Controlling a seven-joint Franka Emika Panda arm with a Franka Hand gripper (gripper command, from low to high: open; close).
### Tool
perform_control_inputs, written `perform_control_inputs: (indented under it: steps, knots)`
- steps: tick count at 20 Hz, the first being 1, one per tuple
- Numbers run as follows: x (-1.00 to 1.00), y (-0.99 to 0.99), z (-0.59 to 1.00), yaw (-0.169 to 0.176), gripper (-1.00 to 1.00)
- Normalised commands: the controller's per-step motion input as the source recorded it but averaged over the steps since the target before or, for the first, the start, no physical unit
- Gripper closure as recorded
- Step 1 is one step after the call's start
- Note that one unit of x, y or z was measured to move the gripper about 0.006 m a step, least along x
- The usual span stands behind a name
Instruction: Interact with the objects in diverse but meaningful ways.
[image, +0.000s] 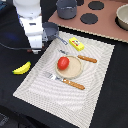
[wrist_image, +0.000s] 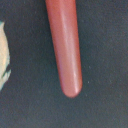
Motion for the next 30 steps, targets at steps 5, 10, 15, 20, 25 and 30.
perform_control_inputs:
  steps: [5, 10, 15, 20, 25, 30]
  knots:
    - [-0.11, 0.00, -0.40, 0.045, -1.00]
    - [-0.10, 0.00, -0.30, 0.044, 1.00]
    - [-0.04, 0.00, -0.26, 0.048, 1.00]
    - [0.00, 0.00, -0.26, 0.050, 1.00]
    - [-0.01, 0.00, 0.24, 0.020, 1.00]
    - [0.03, 0.00, 0.91, 0.000, 1.00]
